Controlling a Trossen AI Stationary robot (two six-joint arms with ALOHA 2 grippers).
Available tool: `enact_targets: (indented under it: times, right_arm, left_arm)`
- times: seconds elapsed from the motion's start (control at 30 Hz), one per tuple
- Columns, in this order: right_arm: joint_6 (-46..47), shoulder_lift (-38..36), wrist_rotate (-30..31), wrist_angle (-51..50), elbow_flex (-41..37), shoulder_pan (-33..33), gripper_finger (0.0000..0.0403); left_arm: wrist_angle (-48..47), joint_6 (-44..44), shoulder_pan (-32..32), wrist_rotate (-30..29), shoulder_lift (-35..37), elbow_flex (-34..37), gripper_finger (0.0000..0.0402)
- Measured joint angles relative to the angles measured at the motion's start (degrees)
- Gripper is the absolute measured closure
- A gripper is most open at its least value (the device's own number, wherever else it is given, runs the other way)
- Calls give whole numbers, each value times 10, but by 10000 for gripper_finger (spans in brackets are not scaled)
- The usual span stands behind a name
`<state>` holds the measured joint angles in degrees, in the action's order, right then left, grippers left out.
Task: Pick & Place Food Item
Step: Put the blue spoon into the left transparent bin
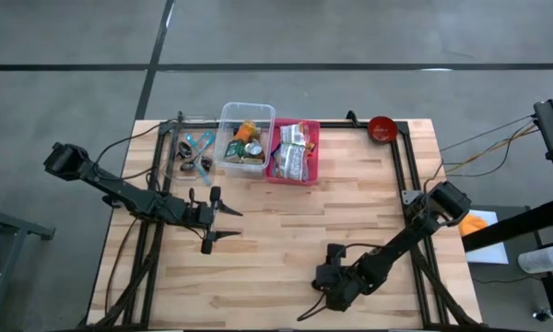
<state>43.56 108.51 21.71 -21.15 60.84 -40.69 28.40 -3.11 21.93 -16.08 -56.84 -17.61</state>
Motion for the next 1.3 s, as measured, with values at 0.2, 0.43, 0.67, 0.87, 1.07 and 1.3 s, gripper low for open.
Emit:
enact_targets:
  times: [0.2, 0.43, 0.67, 0.87, 1.07, 1.3]
  right_arm:
    - [-5, 0, 39, 32, -11, 5, 168]
    - [-4, 0, 55, 68, -29, 32, 168]
    - [-7, 0, 55, 111, -40, 70, 168]
    - [-7, 0, 55, 113, -40, 97, 168]
    - [-51, 41, 56, 196, -34, 116, 168]
    - [-90, 115, 97, 243, 28, 134, 168]
  left_arm:
    - [0, 0, 0, 0, 0, 0, 158]
    - [0, 0, 0, 0, 0, 0, 158]
    - [0, 0, 0, 0, 0, 0, 158]
    - [0, 0, 0, 0, 0, 0, 158]
    - [0, 0, 0, 0, 0, 0, 158]
    - [0, 0, 0, 0, 0, 1, 158]
